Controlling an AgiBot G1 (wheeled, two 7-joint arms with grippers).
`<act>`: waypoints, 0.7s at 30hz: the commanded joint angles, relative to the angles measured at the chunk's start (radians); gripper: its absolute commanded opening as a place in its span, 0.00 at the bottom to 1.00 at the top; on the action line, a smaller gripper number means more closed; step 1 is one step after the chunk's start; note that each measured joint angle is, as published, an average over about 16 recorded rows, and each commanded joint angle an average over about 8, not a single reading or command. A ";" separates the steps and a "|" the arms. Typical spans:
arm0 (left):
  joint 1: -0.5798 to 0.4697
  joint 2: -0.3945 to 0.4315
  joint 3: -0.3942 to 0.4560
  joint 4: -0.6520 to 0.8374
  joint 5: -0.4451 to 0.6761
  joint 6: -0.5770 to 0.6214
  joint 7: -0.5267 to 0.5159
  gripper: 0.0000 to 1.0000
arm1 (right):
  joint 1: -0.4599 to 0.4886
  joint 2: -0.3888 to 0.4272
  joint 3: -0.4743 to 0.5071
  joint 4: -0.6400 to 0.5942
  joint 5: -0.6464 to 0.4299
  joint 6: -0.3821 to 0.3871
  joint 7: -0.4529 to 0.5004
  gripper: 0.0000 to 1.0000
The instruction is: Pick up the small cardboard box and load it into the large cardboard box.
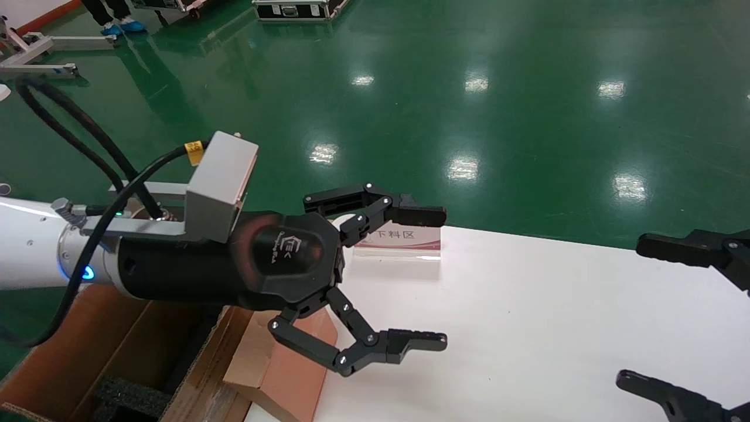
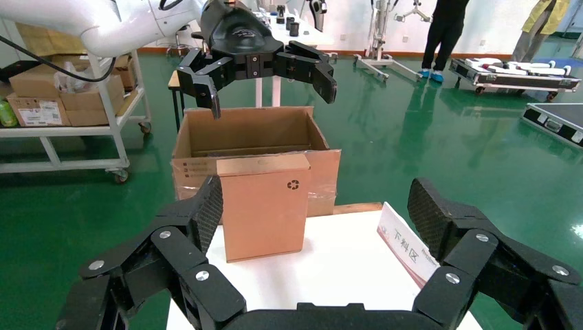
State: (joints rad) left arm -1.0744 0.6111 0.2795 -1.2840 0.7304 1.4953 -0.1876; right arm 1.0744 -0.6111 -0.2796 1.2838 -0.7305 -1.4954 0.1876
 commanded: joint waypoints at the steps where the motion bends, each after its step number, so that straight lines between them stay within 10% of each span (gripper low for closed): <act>1: 0.000 0.000 0.000 0.000 0.000 0.000 0.000 1.00 | 0.000 0.000 0.000 0.000 0.000 0.000 0.000 1.00; 21: -0.017 -0.030 0.024 -0.020 0.063 -0.025 -0.054 1.00 | 0.000 0.000 -0.001 -0.001 0.000 0.000 -0.001 1.00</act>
State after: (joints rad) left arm -1.1063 0.5787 0.3133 -1.3084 0.8157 1.4745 -0.2564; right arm 1.0748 -0.6111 -0.2802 1.2830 -0.7302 -1.4955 0.1870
